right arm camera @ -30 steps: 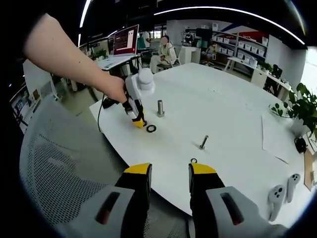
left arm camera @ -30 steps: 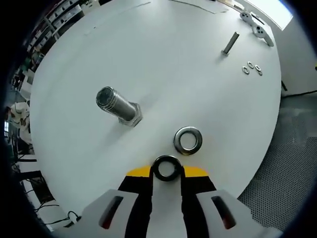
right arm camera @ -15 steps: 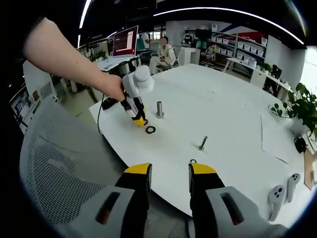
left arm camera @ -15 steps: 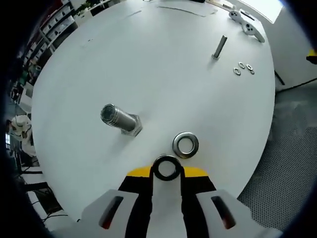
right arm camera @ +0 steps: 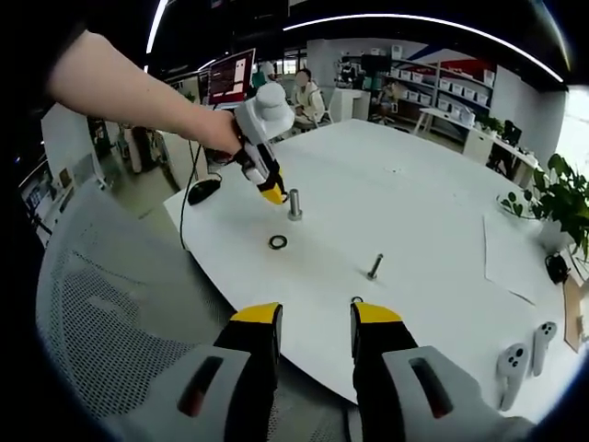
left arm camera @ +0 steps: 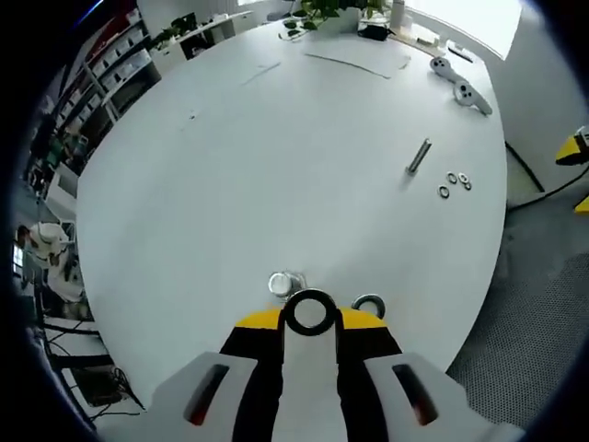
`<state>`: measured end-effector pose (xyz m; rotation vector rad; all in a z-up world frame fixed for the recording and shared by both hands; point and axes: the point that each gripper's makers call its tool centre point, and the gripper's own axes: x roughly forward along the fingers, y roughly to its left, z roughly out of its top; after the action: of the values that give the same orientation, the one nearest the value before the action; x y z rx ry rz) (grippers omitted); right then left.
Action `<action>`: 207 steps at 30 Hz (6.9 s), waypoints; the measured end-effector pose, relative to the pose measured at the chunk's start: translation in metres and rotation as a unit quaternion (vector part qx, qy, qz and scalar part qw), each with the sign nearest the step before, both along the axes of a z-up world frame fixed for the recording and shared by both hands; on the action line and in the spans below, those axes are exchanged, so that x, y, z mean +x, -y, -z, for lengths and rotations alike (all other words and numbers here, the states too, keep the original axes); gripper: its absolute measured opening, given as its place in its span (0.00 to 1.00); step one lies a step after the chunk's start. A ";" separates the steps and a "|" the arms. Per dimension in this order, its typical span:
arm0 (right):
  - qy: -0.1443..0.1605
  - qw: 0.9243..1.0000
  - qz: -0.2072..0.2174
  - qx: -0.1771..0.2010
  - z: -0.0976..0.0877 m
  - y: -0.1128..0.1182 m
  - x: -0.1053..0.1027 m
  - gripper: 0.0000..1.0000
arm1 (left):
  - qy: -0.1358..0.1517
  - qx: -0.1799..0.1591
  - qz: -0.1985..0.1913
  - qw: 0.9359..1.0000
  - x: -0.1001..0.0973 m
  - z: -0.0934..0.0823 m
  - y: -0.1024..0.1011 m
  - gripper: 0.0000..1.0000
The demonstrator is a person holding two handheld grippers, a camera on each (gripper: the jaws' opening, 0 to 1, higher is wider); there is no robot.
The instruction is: Place the washer onto the threaded stud by aligning its center hole with the stud, sliding it down to the base, and recovering from edge contact or off-axis alignment until the washer reaches the visible bottom stop.
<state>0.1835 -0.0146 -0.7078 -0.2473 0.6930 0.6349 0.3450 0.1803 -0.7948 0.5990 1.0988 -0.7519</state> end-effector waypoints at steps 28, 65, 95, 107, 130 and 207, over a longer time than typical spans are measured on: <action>0.004 1.000 0.002 -0.006 0.000 0.002 0.001 0.32 | -0.002 0.057 0.045 0.997 0.026 0.017 0.002 0.19; 0.002 1.000 0.006 -0.009 0.001 0.004 0.002 0.31 | -0.026 0.067 0.057 0.996 -0.005 0.054 0.001 0.21; 0.000 1.000 -0.012 0.002 -0.001 -0.004 -0.002 0.30 | -0.024 0.010 -0.016 1.000 -0.048 0.057 0.008 0.27; -0.001 1.000 -0.017 0.002 0.000 -0.005 -0.003 0.30 | -0.042 0.011 -0.008 0.999 -0.054 0.065 0.027 0.27; -0.002 1.000 -0.012 0.007 -0.001 -0.005 -0.003 0.30 | -0.059 0.032 0.025 0.997 -0.063 0.070 0.023 0.21; -0.005 1.000 -0.009 0.001 0.001 -0.002 -0.002 0.30 | -0.053 0.025 -0.031 0.998 -0.062 0.058 -0.013 0.18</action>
<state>0.1815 -0.0123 -0.7086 -0.2481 0.6999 0.6538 0.2834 0.1929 -0.8527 0.5704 1.2324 -0.7101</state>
